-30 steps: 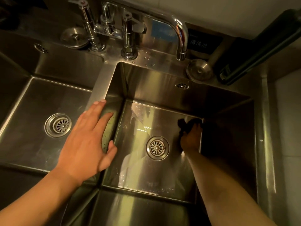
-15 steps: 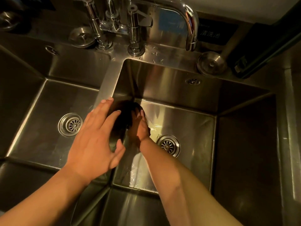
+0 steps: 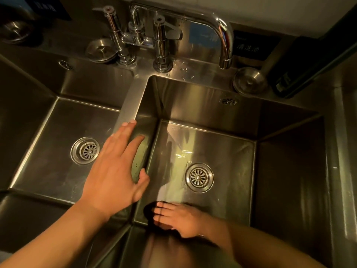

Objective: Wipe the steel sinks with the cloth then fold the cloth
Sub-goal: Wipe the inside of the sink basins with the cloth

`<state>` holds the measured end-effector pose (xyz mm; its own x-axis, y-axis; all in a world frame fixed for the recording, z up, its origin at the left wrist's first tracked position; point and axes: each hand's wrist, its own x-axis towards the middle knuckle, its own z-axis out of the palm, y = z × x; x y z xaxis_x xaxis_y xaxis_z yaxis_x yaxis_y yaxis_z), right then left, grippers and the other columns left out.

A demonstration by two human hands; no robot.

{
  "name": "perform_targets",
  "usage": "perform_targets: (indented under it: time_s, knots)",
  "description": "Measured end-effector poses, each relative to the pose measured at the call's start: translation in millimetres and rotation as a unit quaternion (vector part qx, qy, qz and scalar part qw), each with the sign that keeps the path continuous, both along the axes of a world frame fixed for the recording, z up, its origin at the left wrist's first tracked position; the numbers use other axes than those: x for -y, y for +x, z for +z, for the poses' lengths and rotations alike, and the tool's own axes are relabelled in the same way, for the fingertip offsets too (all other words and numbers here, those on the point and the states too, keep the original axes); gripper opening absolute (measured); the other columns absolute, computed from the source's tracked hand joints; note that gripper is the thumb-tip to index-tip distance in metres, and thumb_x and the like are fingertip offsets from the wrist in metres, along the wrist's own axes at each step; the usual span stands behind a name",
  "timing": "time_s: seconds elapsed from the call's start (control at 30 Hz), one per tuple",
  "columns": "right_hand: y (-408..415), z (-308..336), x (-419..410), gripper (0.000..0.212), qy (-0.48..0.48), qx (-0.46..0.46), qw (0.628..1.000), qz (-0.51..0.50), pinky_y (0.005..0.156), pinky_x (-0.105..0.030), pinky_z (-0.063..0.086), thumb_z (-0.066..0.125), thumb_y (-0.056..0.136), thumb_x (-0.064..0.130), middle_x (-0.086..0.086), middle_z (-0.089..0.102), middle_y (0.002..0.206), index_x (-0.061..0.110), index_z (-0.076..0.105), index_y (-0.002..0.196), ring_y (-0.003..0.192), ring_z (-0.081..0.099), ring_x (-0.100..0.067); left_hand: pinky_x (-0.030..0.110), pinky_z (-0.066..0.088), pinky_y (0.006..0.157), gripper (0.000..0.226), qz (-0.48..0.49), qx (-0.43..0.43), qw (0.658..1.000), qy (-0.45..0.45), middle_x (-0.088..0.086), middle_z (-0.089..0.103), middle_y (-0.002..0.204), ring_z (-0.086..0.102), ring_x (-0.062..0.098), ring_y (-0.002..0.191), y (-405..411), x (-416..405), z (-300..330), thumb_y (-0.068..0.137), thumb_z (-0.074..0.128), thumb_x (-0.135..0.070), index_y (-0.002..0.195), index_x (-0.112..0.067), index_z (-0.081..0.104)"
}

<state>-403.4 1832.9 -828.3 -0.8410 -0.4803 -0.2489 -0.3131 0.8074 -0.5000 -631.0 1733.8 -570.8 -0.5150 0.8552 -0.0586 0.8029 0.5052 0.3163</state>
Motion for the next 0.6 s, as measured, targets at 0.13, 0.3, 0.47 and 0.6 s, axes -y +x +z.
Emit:
perform_targets:
  time_s: [0.13, 0.3, 0.47, 0.6]
  knots:
    - [-59, 10, -36, 0.055, 0.026, 0.003, 0.998, -0.064, 0.111, -0.04, 0.044, 0.059, 0.095, 0.019, -0.003, 0.058, 0.14, 0.021, 0.045, 0.148, 0.133, 0.053, -0.025, 0.05, 0.021, 0.128, 0.076, 0.004, -0.002, 1.0, 0.0, 0.007, 0.016, 0.172, 0.01, 0.02, 0.161, 1, 0, -1, 0.084, 0.061, -0.041, 0.152, -0.01, 0.046]
    - [-141, 20, -81, 0.068, 0.03, 0.013, 0.91, -0.414, 0.127, -0.034, 0.007, 0.052, 0.101, 0.02, -0.005, 0.012, 0.17, 0.014, 0.021, 0.161, 0.158, 0.003, -0.022, 0.051, 0.024, 0.127, 0.077, 0.007, -0.005, 1.0, 0.013, 0.007, 0.019, 0.172, 0.013, 0.021, 0.16, 1, -2, -1, 0.082, 0.063, -0.039, 0.151, -0.012, 0.047]
    - [-133, 34, -49, 0.072, -0.08, 0.031, 0.859, -0.504, 0.128, -0.032, 0.004, 0.055, 0.098, 0.005, -0.003, 0.009, 0.17, 0.013, 0.02, 0.161, 0.158, 0.002, -0.021, 0.053, 0.025, 0.127, 0.077, 0.009, -0.003, 1.0, 0.013, 0.005, 0.018, 0.172, 0.01, 0.019, 0.161, 0, -2, -2, 0.081, 0.063, -0.04, 0.151, -0.012, 0.047]
    - [-54, 28, 3, 0.052, -0.069, 0.031, 0.95, -0.302, 0.12, -0.041, 0.032, 0.061, 0.091, 0.009, -0.005, 0.05, 0.15, 0.018, 0.055, 0.142, 0.146, 0.038, -0.031, 0.047, 0.02, 0.129, 0.077, 0.006, -0.01, 1.0, 0.009, 0.004, 0.015, 0.173, 0.01, 0.018, 0.161, 0, -1, -3, 0.082, 0.062, -0.041, 0.151, -0.011, 0.047]
